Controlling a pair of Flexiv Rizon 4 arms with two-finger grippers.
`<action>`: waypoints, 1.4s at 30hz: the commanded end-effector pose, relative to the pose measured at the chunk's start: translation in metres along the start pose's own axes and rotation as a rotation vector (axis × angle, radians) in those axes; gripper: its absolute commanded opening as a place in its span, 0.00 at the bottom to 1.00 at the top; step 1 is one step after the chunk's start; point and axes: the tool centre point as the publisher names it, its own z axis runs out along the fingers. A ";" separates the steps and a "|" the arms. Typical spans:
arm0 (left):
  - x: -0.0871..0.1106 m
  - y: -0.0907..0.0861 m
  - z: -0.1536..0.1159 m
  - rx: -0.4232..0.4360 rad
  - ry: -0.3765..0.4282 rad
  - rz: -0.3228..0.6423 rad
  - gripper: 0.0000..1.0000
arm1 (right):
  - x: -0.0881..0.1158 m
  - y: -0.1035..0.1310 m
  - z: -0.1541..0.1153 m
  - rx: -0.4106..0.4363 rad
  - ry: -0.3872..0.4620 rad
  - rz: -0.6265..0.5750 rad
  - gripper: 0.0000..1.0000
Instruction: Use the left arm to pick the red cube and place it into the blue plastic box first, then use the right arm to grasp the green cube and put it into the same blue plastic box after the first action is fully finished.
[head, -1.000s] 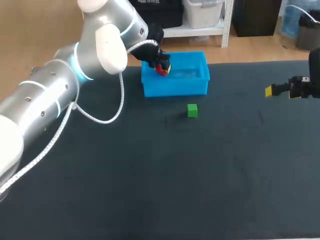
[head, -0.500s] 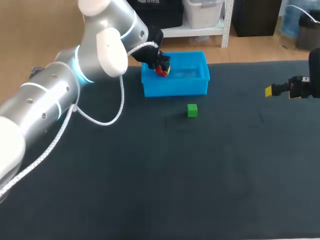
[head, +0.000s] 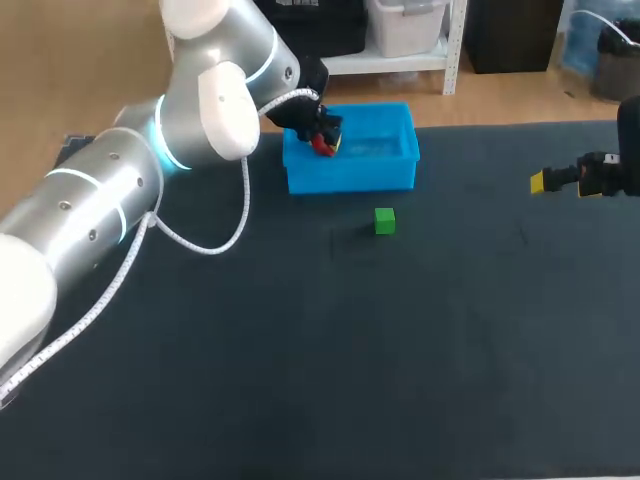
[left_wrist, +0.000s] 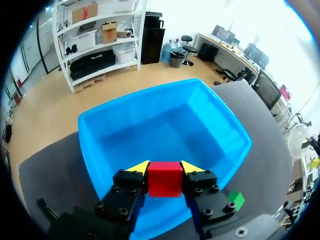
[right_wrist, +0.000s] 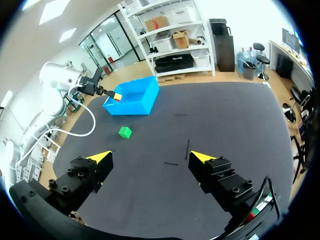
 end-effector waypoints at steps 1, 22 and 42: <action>-0.012 0.004 0.009 0.003 0.144 0.006 0.35 | 0.000 0.000 0.000 0.000 0.001 0.000 1.00; -0.013 -0.002 -0.018 -0.025 0.136 0.041 1.00 | 0.000 0.000 0.000 0.000 0.001 0.000 1.00; 0.045 -0.023 -0.136 -0.052 -0.031 0.078 1.00 | 0.000 0.000 0.000 0.000 0.001 0.000 1.00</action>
